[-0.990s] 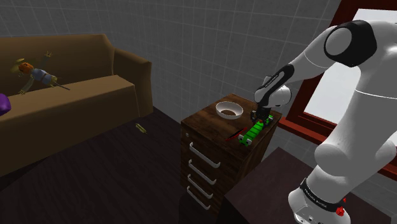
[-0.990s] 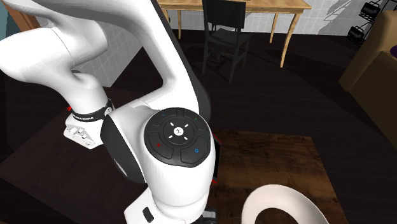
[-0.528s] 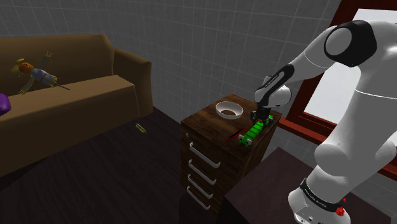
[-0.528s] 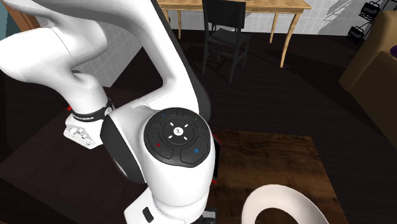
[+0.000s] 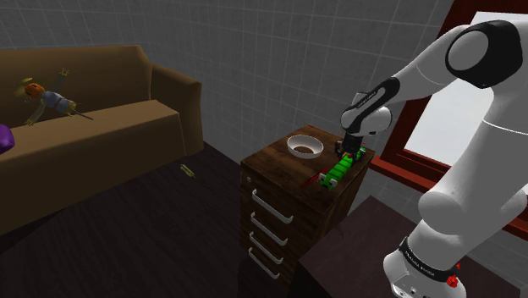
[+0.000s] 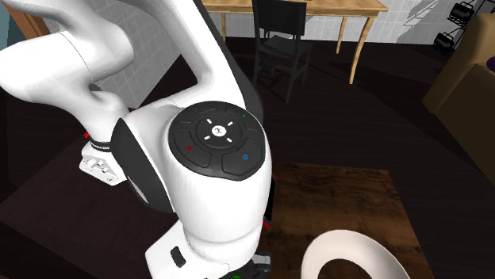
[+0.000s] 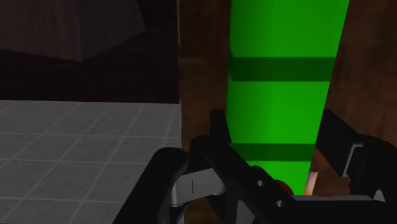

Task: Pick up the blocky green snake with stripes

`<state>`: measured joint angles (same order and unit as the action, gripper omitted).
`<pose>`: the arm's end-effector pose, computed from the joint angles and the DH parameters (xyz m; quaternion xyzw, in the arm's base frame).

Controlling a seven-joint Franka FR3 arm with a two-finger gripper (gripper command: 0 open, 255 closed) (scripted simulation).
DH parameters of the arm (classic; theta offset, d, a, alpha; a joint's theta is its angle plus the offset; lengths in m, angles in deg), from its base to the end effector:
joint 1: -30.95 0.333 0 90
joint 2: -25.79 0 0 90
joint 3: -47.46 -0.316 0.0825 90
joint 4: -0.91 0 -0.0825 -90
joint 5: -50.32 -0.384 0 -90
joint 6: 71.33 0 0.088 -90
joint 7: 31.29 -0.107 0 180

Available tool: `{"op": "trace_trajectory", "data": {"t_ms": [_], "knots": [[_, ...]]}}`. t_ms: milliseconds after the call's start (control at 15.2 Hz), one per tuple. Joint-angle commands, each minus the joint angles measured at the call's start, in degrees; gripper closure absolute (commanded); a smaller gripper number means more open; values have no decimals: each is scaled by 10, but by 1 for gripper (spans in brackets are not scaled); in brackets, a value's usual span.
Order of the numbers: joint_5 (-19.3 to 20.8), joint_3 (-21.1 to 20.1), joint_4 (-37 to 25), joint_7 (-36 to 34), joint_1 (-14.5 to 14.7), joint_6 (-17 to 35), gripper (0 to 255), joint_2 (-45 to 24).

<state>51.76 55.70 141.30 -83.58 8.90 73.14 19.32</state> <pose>0.4143 -0.2427 0.2512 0.7581 -0.6516 -0.0171 0.0188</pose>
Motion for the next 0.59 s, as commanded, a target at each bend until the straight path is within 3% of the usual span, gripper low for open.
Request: {"op": "trace_trajectory", "data": {"t_ms": [0,528], "knots": [[3,1,-1,-2,1,-16,255,16],[10,1,-10,-6,1,-66,255,56]]}}
